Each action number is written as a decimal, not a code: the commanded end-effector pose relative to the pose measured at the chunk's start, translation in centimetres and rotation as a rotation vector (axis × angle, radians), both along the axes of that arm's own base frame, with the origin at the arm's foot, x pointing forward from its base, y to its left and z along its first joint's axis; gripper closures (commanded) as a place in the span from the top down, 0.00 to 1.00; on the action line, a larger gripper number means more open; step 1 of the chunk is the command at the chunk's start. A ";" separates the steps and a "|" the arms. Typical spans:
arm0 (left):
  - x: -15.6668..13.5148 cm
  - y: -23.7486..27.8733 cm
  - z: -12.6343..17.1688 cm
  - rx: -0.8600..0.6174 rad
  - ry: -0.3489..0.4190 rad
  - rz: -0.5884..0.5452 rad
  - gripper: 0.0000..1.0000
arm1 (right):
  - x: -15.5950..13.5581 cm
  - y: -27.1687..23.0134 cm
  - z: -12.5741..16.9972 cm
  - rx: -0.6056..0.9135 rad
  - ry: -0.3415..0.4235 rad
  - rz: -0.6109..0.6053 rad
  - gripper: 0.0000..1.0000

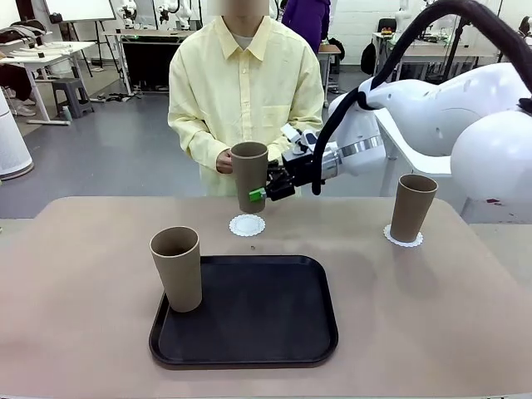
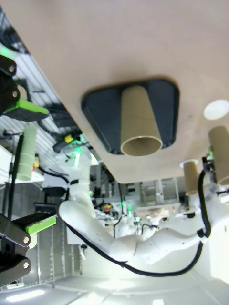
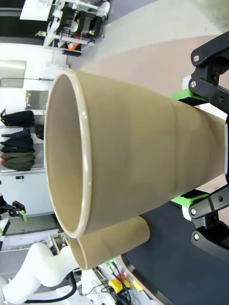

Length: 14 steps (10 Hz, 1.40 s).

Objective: Place coasters on the table and set cups on them.
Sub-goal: Take one Reusable plastic cup from the Flat Tray and place it on a coaster set by the human.

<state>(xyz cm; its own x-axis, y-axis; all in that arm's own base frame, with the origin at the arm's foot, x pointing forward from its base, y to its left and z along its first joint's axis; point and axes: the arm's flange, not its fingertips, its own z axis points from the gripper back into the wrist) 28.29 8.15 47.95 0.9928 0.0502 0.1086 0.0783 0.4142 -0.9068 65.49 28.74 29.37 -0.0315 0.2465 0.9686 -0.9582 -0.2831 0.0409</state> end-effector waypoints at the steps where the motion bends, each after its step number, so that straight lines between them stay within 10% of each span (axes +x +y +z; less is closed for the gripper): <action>1: -0.1 0.1 0.1 -0.009 -0.009 -0.003 1.00 | 1.3 0.2 -0.5 -0.016 -0.005 0.029 0.81; 14: -0.1 0.1 0.1 -0.009 -0.009 -0.003 1.00 | 4.4 1.5 -3.9 0.012 0.020 -0.021 0.81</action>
<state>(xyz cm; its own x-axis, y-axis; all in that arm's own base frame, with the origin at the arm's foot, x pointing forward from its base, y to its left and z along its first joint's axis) 28.29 8.15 47.95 0.9928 0.0502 0.1086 0.0782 0.4142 -0.9068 68.89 30.06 25.13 -0.0200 0.2229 0.9746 -0.9637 -0.2638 0.0405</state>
